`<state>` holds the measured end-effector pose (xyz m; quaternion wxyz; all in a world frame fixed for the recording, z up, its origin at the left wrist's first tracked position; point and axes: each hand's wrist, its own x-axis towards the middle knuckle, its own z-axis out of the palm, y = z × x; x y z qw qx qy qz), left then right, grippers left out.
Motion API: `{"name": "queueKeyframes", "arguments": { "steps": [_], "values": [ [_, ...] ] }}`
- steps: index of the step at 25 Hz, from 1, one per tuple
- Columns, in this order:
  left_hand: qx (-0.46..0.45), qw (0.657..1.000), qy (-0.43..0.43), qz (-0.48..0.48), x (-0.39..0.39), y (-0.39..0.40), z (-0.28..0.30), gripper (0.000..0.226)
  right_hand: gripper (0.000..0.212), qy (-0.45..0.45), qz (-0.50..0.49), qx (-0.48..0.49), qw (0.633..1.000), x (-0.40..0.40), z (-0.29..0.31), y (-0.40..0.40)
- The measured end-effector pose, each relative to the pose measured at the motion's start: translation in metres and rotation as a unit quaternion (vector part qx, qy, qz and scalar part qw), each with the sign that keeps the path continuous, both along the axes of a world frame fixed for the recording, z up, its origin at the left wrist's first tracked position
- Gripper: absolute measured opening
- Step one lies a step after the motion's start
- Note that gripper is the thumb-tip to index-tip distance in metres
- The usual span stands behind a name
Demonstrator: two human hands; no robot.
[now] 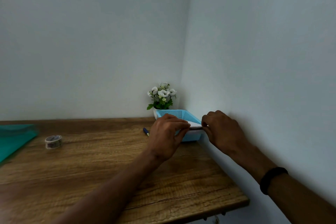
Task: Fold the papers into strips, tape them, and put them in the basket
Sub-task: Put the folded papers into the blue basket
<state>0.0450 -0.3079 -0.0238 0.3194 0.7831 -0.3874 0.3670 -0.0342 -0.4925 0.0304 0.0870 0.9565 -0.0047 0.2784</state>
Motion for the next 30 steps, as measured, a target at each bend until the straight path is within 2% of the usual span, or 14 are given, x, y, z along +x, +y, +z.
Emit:
{"name": "queueKeyframes", "arguments": {
  "steps": [5,8,10,12,15,18,21,26,30],
  "values": [
    [0.028,0.998,-0.053,0.032,0.000,0.005,-0.006,0.025,0.012,-0.017,0.037,0.019,0.999,-0.001,-0.004,0.000],
    [0.075,0.993,-0.073,0.047,0.000,0.007,-0.008,0.038,0.027,-0.014,0.059,0.041,0.997,-0.003,-0.011,-0.005],
    [0.093,0.991,-0.073,0.060,-0.001,0.005,-0.008,0.038,0.037,-0.007,0.064,0.046,0.997,-0.003,-0.014,-0.007],
    [0.091,0.990,-0.078,0.071,0.000,0.002,-0.008,0.032,0.033,-0.017,0.060,0.022,0.998,-0.002,-0.016,-0.006],
    [0.088,0.991,-0.075,0.063,-0.002,-0.001,-0.010,0.037,0.020,-0.022,0.029,-0.039,0.999,0.000,-0.020,-0.002],
    [0.088,0.991,-0.078,0.056,-0.002,0.000,-0.010,0.040,0.032,-0.031,0.021,-0.056,0.998,0.002,-0.022,0.002],
    [0.087,0.996,-0.029,0.023,-0.004,-0.001,-0.011,0.043,0.042,-0.025,0.027,-0.072,0.997,0.003,-0.022,0.007],
    [0.027,1.000,-0.012,-0.011,-0.009,0.014,-0.012,0.050,0.035,-0.092,0.124,-0.065,0.986,-0.002,-0.028,0.034],
    [0.006,1.000,0.010,-0.005,-0.015,0.053,-0.016,0.050,0.044,-0.123,0.218,-0.055,0.967,0.003,-0.047,0.086]
  ]
}}
